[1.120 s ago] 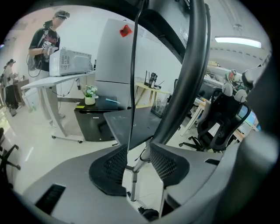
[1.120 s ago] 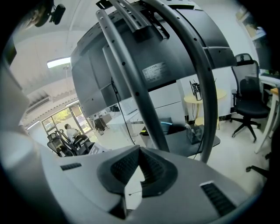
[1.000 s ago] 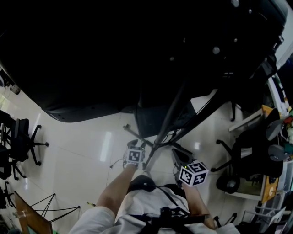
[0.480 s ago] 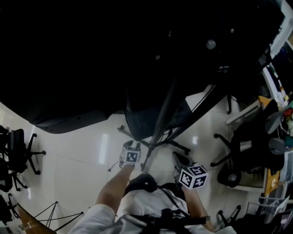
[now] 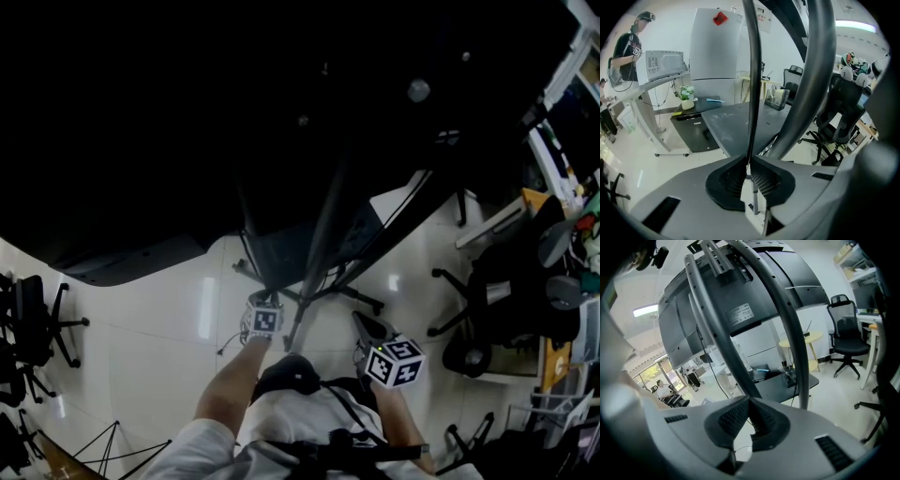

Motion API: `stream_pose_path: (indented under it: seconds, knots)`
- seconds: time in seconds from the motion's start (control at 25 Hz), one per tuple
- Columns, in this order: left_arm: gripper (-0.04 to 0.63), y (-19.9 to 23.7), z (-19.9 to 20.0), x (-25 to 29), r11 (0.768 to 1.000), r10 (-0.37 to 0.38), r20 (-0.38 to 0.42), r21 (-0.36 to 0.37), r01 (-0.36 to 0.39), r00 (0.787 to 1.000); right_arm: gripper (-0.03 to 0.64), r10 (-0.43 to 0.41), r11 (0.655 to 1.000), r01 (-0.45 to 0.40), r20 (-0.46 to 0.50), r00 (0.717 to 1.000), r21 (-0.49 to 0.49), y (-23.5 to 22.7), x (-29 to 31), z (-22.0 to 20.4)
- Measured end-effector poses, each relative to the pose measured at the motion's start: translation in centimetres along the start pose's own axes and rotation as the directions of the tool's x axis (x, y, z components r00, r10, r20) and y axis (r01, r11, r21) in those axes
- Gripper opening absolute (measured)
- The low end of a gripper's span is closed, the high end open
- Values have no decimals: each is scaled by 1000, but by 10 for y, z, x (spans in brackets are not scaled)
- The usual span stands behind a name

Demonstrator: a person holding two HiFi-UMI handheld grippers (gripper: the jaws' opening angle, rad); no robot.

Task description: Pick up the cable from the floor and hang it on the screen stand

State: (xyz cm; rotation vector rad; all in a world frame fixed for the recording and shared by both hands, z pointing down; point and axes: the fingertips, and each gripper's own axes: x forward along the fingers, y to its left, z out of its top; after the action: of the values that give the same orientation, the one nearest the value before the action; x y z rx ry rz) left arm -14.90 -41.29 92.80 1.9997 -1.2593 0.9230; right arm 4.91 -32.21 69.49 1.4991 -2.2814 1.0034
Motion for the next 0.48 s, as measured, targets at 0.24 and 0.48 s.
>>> stream_pose_path:
  seconds: [0.24, 0.48]
  knots:
    - [20, -11, -7, -18, 1000, -4, 9, -9, 4, 1000, 12, 4, 1000, -4, 14, 1000, 5, 0, -15, 4]
    - [18, -34, -13, -67, 996, 25, 88, -86, -18, 996, 12, 83, 996, -83, -3, 997, -12, 16, -39, -1]
